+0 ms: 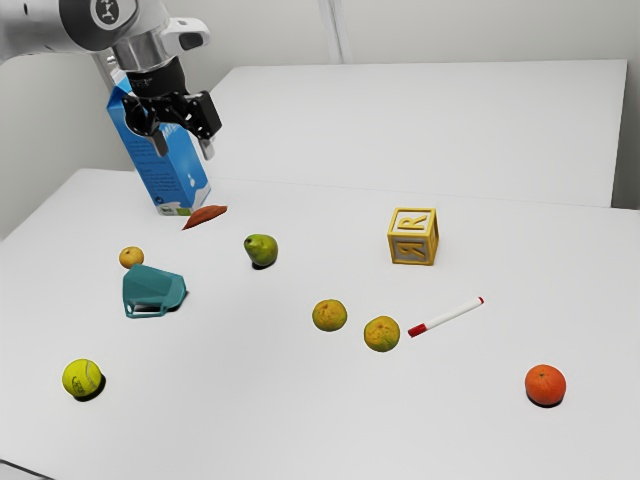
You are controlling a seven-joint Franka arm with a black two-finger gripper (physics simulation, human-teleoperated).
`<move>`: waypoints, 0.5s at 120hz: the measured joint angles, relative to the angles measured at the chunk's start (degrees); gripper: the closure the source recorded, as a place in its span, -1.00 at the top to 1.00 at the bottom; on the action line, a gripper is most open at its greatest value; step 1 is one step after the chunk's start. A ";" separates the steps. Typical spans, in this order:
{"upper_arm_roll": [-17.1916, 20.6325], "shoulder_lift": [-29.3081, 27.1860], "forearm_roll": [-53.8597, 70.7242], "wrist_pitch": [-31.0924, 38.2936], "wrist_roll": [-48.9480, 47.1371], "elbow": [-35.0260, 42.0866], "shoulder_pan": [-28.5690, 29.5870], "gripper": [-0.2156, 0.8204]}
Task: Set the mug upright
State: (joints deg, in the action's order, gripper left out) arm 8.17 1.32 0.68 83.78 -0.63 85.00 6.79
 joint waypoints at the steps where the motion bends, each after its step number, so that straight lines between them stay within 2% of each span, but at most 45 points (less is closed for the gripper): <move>1: 0.00 0.00 0.00 0.00 0.00 0.00 0.00 0.54; 37: -0.10 -2.44 0.12 -0.01 0.01 1.90 -0.04 0.54; 60: -1.58 -4.48 0.25 -0.16 0.32 3.59 -0.07 0.54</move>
State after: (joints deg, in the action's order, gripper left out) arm 6.59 -3.15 0.93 83.62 -0.32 88.59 6.72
